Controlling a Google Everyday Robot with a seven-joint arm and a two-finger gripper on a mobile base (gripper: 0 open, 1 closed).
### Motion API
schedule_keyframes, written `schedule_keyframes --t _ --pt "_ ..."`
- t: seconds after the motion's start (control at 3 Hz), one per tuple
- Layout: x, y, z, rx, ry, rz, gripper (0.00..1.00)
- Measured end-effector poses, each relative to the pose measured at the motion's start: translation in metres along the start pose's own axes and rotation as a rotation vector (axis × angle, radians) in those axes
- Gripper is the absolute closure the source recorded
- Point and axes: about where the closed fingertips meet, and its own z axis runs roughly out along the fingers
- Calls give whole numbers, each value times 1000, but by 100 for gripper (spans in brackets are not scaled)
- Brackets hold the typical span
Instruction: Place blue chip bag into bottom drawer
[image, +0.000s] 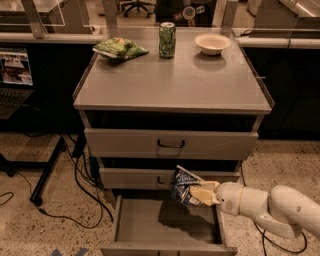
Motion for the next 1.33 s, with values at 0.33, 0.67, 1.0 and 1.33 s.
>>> schedule_keyframes --t 0.33,0.67,1.0,1.33 --pt "43 -28 30 50 -63 81 100" --pt "66 -47 47 72 -78 127 100" --pt "99 -61 57 86 -52 204 100" --pt "133 -71 62 114 -15 281 100"
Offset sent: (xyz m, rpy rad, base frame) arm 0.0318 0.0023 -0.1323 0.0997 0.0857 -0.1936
